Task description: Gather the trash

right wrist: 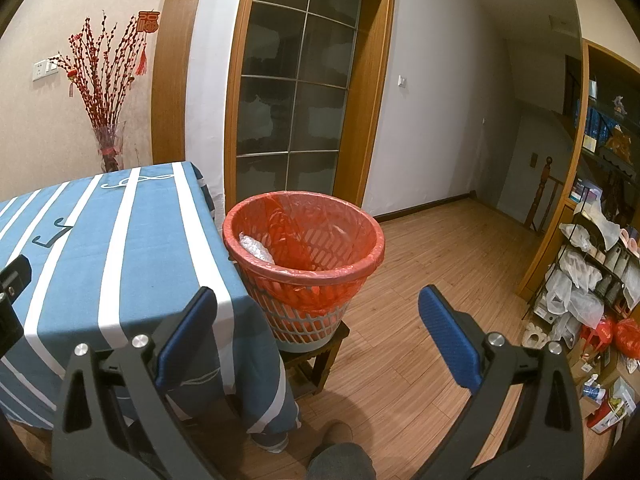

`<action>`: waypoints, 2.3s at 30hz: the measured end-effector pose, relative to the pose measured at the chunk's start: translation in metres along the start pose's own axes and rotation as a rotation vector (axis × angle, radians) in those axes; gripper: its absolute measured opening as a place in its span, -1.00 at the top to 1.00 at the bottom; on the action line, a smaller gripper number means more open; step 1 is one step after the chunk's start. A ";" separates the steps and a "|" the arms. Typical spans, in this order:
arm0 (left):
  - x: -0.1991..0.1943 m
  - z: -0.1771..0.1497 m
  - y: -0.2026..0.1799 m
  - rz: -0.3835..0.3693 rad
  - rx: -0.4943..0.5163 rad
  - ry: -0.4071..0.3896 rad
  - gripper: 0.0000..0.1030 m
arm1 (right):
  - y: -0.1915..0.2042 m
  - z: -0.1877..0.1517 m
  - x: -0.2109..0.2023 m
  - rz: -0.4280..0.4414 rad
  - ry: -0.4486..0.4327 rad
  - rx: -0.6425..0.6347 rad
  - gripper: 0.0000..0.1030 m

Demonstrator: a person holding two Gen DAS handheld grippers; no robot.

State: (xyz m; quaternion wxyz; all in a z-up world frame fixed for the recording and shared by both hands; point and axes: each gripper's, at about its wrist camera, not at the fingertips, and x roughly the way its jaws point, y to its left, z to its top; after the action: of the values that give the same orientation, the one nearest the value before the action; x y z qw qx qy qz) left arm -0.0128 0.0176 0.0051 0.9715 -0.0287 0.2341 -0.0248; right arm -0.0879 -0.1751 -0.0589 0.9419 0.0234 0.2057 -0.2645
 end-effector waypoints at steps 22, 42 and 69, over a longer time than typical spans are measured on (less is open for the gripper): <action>0.002 -0.002 0.004 -0.005 0.010 0.002 -0.95 | -0.002 0.001 0.002 0.003 0.001 -0.002 -0.91; 0.003 -0.005 0.008 -0.006 0.015 0.006 -0.95 | -0.002 0.001 0.003 0.005 0.002 -0.003 -0.91; 0.006 -0.007 0.013 -0.011 0.024 0.013 -0.95 | -0.001 0.001 0.003 0.004 0.003 -0.003 -0.91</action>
State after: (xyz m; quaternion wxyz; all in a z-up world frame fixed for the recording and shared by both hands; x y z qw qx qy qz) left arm -0.0101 0.0299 -0.0053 0.9701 -0.0182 0.2398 -0.0332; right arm -0.0859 -0.1780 -0.0589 0.9422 0.0230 0.2075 -0.2622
